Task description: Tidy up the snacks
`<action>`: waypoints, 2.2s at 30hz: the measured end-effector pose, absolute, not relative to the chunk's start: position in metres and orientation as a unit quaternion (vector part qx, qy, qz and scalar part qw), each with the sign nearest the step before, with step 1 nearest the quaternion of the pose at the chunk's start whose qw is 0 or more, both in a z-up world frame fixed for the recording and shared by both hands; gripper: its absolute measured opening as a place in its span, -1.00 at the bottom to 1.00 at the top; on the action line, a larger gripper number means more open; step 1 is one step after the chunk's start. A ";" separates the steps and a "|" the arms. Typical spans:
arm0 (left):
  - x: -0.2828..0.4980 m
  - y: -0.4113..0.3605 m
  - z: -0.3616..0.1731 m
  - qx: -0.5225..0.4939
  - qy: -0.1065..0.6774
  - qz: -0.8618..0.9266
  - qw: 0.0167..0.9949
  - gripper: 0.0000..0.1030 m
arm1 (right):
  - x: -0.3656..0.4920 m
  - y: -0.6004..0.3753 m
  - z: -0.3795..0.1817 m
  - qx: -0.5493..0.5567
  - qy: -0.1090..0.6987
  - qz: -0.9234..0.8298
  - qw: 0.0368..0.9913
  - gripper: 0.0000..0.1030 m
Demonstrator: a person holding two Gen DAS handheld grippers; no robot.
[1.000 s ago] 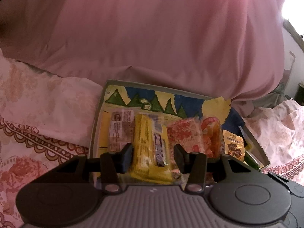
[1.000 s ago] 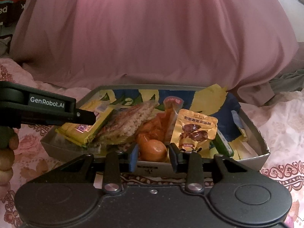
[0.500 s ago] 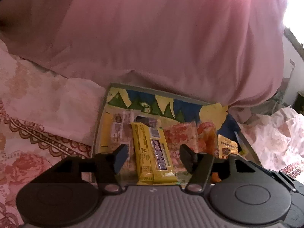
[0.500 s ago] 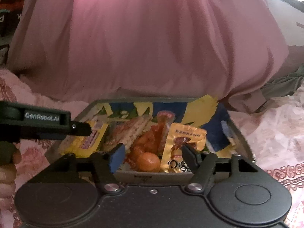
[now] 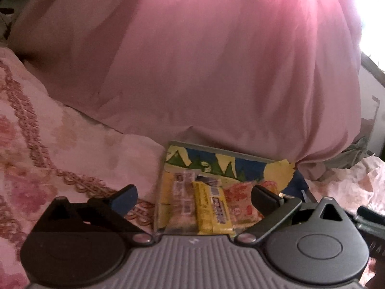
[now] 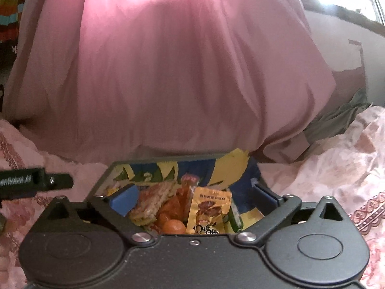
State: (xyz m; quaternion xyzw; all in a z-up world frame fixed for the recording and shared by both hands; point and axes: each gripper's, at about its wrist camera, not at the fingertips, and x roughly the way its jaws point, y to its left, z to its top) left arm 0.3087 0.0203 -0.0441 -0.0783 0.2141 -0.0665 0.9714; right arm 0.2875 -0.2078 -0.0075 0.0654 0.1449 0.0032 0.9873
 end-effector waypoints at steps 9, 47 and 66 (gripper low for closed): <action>0.269 0.027 -0.026 -0.069 0.191 -0.052 0.978 0.99 | 0.254 -0.210 0.015 0.056 0.123 0.002 0.991 0.99; 0.113 0.035 -0.017 -0.034 0.203 -0.022 0.978 0.99 | 0.097 -0.229 0.034 0.071 0.130 -0.022 0.989 0.99; 0.070 0.029 -0.028 -0.009 0.240 -0.023 0.971 0.99 | 0.056 -0.211 0.018 0.064 0.185 -0.016 0.980 0.99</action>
